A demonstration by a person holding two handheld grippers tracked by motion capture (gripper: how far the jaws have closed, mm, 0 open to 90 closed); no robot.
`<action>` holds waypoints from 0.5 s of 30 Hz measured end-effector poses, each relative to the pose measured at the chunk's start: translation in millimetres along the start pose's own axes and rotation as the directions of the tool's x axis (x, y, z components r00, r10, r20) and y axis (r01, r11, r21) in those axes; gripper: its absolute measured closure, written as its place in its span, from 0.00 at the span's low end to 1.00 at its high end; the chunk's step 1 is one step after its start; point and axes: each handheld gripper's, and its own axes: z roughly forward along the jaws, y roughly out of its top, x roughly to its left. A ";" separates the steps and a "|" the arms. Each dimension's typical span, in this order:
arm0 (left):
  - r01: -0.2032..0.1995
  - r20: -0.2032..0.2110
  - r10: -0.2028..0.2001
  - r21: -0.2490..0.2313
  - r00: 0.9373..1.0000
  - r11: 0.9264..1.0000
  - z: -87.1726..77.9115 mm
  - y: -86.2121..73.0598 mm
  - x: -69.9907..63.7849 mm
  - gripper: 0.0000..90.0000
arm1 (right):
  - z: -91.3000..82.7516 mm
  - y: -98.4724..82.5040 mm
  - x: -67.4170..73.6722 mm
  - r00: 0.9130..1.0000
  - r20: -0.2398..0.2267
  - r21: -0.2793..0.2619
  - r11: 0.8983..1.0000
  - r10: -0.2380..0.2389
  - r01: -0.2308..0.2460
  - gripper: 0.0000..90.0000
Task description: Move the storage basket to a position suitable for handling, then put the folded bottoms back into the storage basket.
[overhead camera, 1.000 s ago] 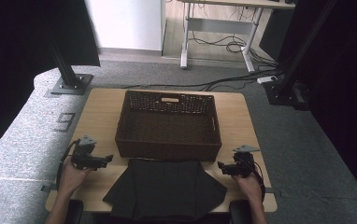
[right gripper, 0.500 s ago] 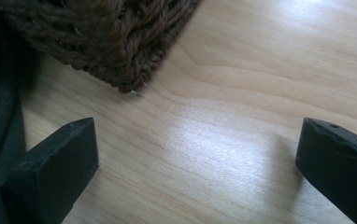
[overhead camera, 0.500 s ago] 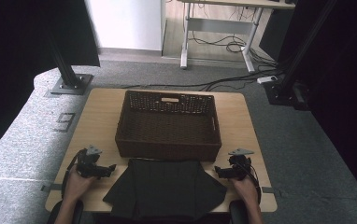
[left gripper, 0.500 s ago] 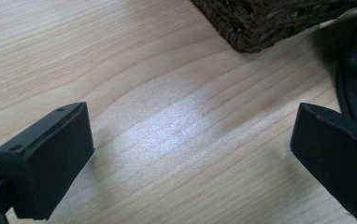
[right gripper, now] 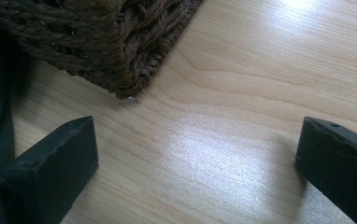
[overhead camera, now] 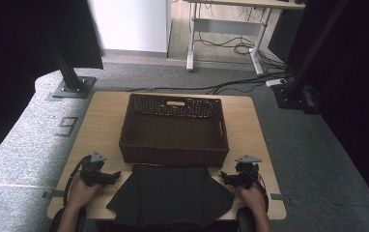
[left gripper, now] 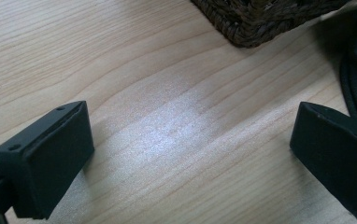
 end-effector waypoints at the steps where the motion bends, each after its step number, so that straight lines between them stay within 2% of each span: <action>1: 0.001 -0.001 -0.001 0.000 1.000 1.000 0.0 0.0 -0.1 0.00 | -0.1 -0.1 0.0 1.000 0.000 0.000 1.000 0.000 0.000 0.00; 15: 0.017 -0.013 -0.017 0.000 1.000 1.000 0.8 1.1 -1.3 0.00 | 0.6 0.7 -0.4 1.000 -0.003 0.001 1.000 -0.001 0.001 0.00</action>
